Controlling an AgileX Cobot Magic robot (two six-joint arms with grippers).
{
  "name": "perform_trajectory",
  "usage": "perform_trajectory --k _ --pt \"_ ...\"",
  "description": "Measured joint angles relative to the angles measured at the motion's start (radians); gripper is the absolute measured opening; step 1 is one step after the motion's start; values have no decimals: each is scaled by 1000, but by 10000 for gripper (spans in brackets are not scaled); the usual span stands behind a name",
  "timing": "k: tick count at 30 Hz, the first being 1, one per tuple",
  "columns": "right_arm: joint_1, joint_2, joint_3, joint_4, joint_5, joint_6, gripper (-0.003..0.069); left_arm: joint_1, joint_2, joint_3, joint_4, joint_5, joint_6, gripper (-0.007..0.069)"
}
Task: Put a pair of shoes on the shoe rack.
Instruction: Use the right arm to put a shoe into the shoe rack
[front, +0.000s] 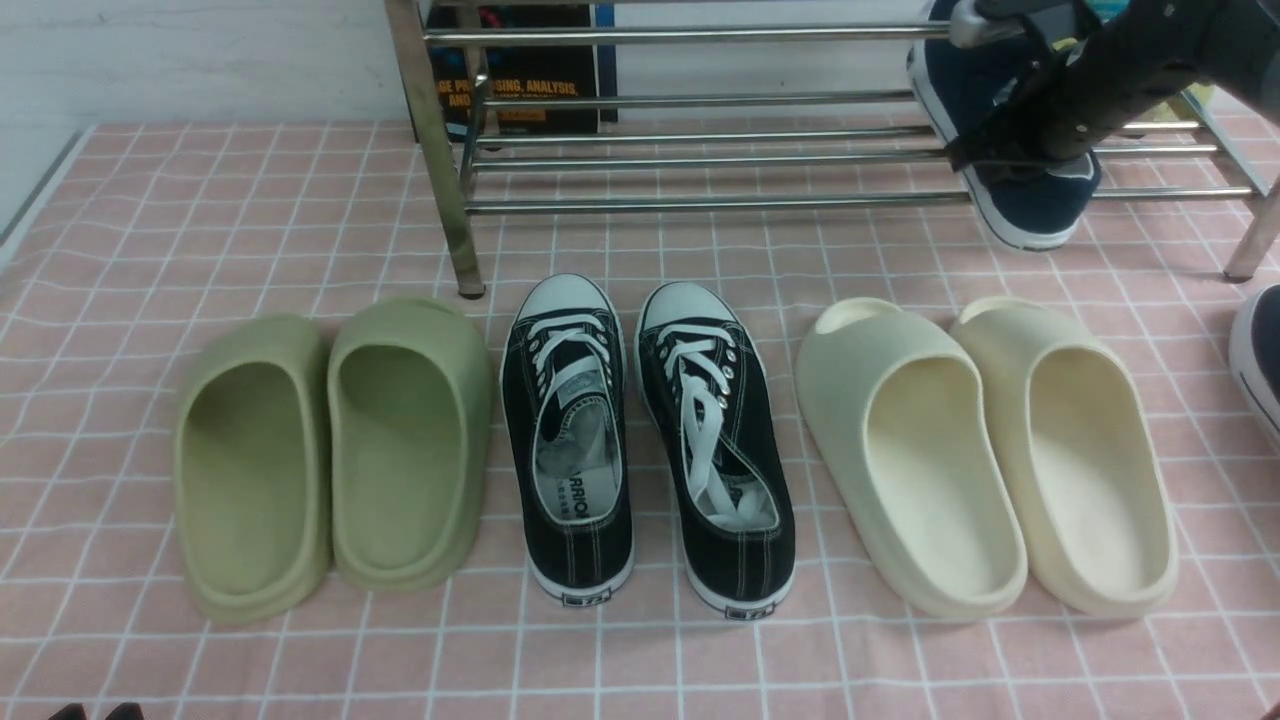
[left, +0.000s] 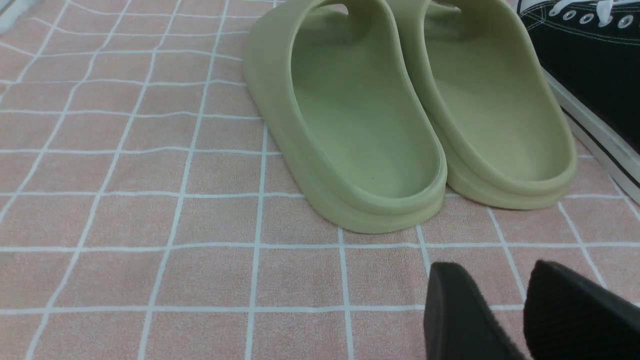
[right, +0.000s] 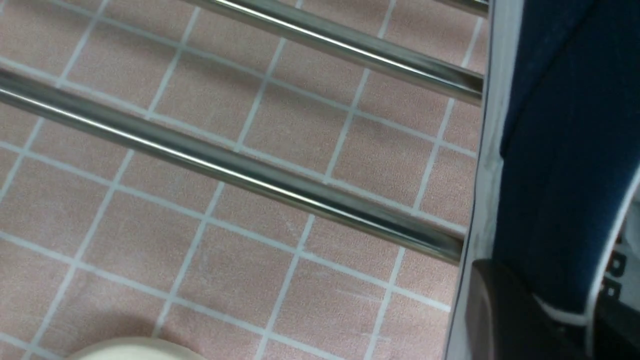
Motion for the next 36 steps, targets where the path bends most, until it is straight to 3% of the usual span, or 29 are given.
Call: perform_trajectory --k 9,13,19,22,23,26,29,36 --pt "0 -46 -4 15 47 1 331 0 0 0 0 0 0 239" --pt "0 -125 -4 19 58 1 372 0 0 0 0 0 0 239" --pt "-2 -220 -10 -103 127 18 288 0 0 0 0 0 0 239" --pt "-20 -219 61 -194 135 65 148 0 0 0 0 0 0 239" --pt "-21 -219 61 -198 135 65 140 0 0 0 0 0 0 239" --pt "-38 -201 163 -251 84 81 19 0 0 0 0 0 0 239" --pt "-49 -174 211 -263 50 99 -18 0 0 0 0 0 0 239" --pt "-52 -158 222 -203 15 130 -18 0 0 0 0 0 0 239"
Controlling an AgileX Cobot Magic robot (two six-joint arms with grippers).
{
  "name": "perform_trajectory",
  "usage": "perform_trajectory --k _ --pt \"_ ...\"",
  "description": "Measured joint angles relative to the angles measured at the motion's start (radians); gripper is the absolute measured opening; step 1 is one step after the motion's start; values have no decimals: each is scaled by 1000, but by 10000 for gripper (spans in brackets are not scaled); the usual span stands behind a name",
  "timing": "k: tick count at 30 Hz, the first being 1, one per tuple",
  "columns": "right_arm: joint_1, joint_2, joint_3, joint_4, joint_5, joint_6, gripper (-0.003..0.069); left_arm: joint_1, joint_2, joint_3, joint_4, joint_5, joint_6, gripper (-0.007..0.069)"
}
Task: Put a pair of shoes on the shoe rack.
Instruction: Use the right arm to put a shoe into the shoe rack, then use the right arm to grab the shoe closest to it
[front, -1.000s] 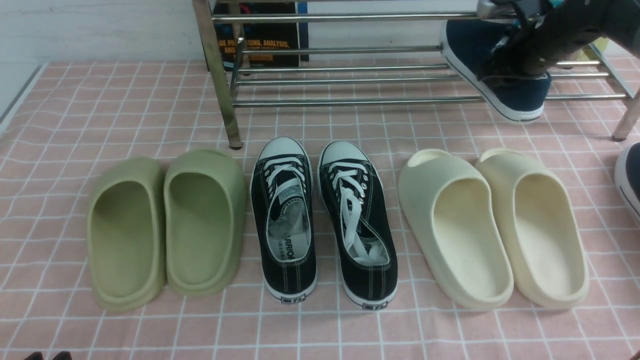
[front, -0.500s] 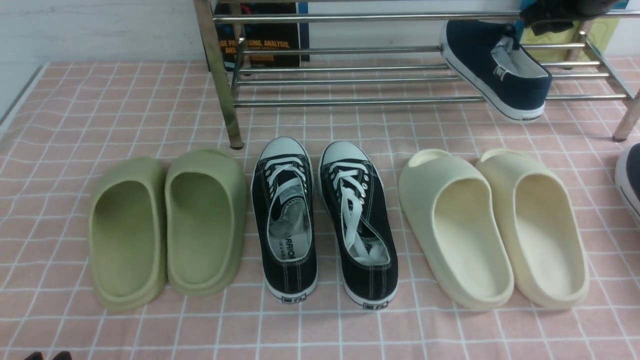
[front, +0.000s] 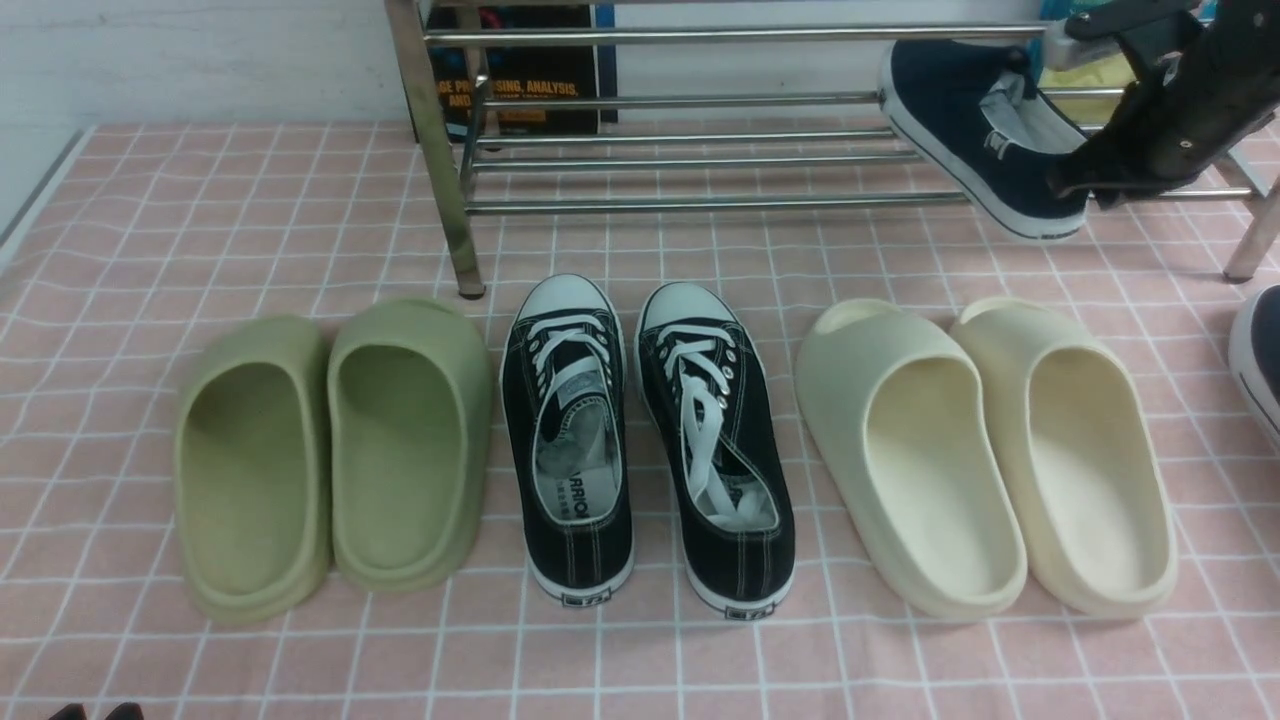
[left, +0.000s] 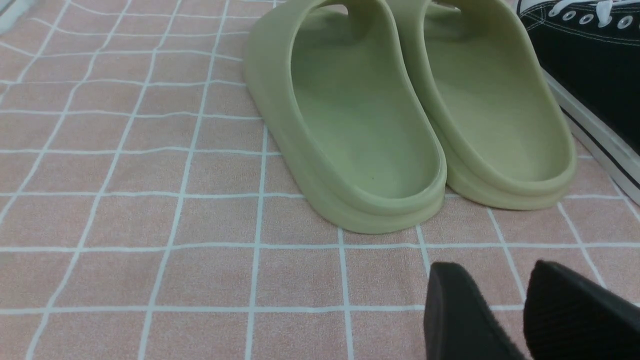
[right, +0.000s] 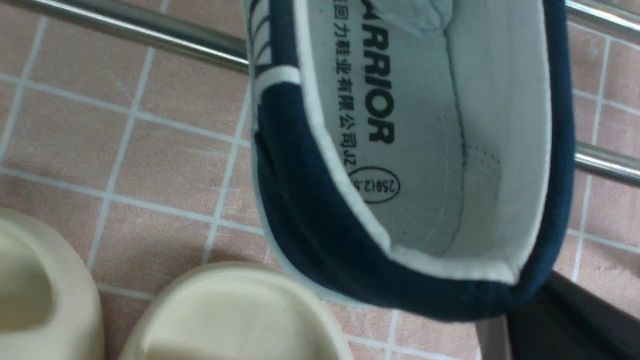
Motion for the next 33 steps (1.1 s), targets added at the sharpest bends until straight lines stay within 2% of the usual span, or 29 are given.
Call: perform_trajectory --k 8,14,19,23,24,25,29,33 --pt "-1 0 0 76 64 1 -3 0 0 0 0 0 0 239" --pt "-1 -20 1 68 115 1 28 0 0 0 0 0 0 239" --pt "-2 -131 1 5 230 2 114 0 0 0 0 0 0 239" --pt "-61 -253 81 -18 370 39 242 0 0 0 0 0 0 239" --pt "-66 -262 99 -18 373 40 254 0 0 0 0 0 0 239" --pt "-102 -289 173 -15 393 45 292 0 0 0 0 0 0 239" --pt "-192 -330 390 -10 363 76 353 0 0 0 0 0 0 239" --pt "-254 -350 592 -12 191 129 374 0 0 0 0 0 0 239"
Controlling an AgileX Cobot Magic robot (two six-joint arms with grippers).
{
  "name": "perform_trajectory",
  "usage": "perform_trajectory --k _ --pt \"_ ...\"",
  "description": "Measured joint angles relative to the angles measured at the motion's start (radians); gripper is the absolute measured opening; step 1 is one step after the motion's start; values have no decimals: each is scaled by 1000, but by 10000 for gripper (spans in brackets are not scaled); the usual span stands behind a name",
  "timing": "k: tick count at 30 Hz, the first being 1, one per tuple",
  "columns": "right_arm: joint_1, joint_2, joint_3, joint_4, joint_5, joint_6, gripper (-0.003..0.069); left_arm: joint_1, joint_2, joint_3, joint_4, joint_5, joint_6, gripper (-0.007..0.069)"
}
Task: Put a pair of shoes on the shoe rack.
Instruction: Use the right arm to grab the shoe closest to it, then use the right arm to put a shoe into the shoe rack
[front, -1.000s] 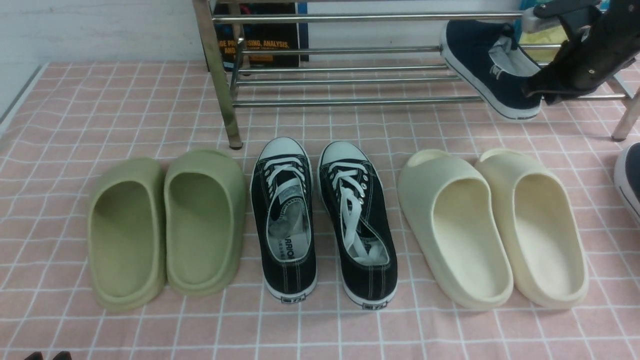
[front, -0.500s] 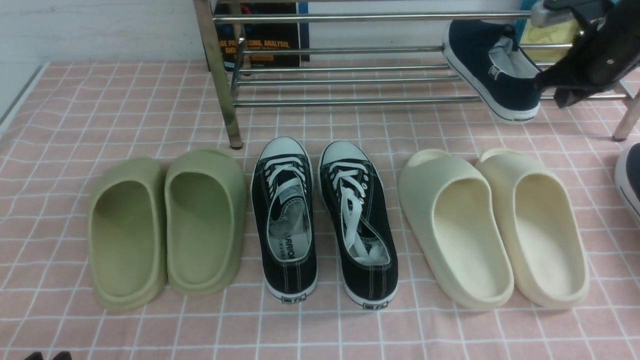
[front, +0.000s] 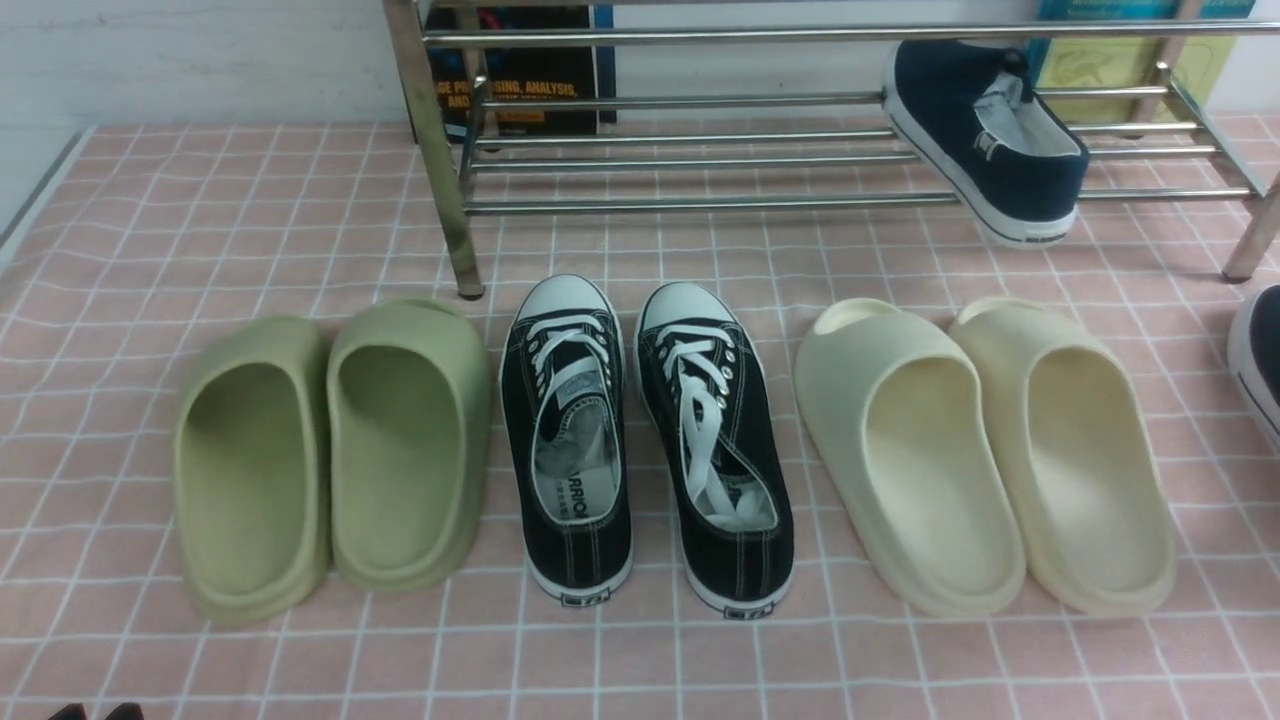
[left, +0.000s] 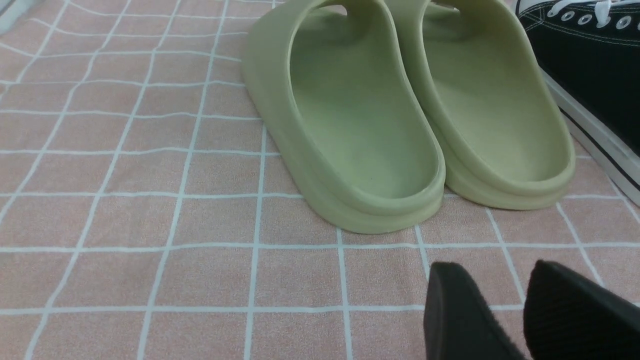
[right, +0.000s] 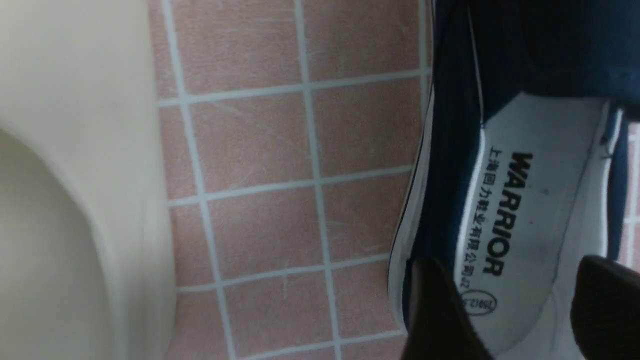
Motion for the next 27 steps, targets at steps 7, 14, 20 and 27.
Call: perform_trajectory --k 7,14,20,27 --pt "-3 50 124 8 -215 21 333 0 0 0 0 0 0 239" --pt "0 42 144 49 -245 21 10 0 0 0 0 0 0 239" --pt "103 -88 148 96 -178 -42 6 0 0 0 0 0 0 239" --pt "176 -118 49 102 -168 -75 6 0 0 0 0 0 0 239"
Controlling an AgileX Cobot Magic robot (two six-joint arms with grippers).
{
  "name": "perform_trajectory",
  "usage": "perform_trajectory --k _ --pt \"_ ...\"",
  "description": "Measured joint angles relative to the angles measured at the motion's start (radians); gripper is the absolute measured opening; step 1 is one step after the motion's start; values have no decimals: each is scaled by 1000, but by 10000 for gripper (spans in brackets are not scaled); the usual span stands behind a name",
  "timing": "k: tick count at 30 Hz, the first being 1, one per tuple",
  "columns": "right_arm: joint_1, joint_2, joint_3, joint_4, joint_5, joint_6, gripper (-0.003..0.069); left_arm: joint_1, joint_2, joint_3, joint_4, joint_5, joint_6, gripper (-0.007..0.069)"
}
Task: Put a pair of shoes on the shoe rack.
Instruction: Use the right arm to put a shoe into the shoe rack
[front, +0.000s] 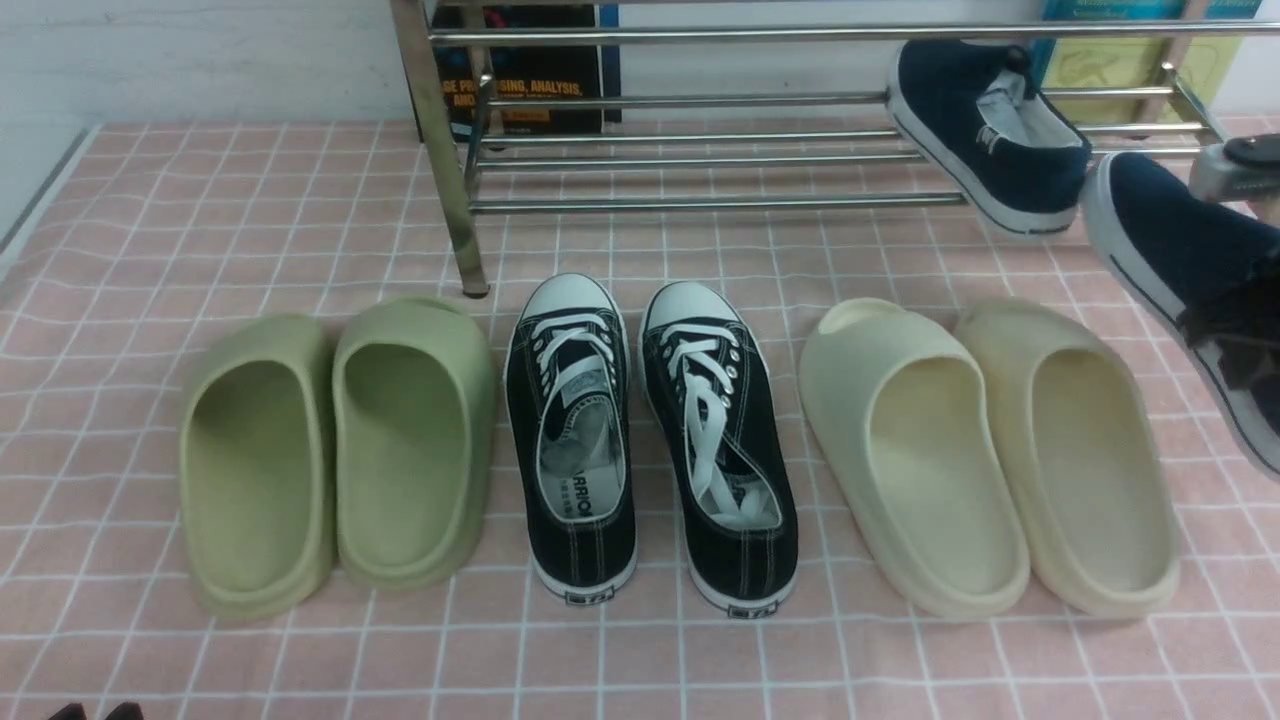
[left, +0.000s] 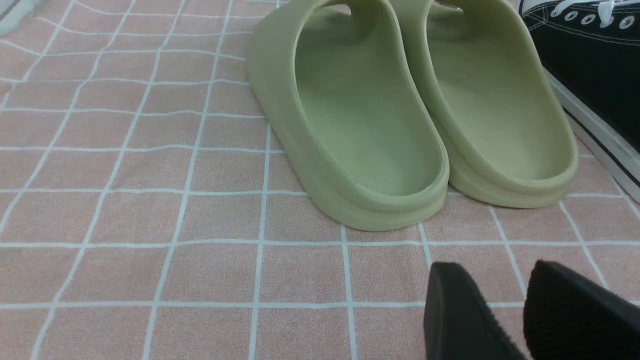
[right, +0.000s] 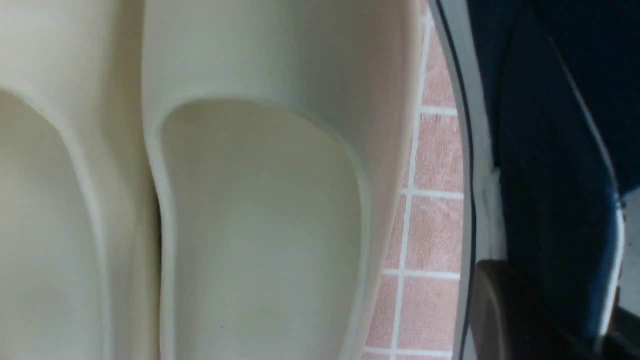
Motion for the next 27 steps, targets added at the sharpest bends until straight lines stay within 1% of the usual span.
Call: perform_trajectory --k 9,13,21,27 --pt "0 169 -316 -30 109 -6 6 0 0 0 0 0 0 239" --pt "0 275 -463 -31 117 -39 6 0 0 0 0 0 0 239" --pt "0 495 -768 -41 134 -63 6 0 0 0 0 0 0 239" --pt "0 643 -993 -11 154 -68 6 0 0 0 0 0 0 239"
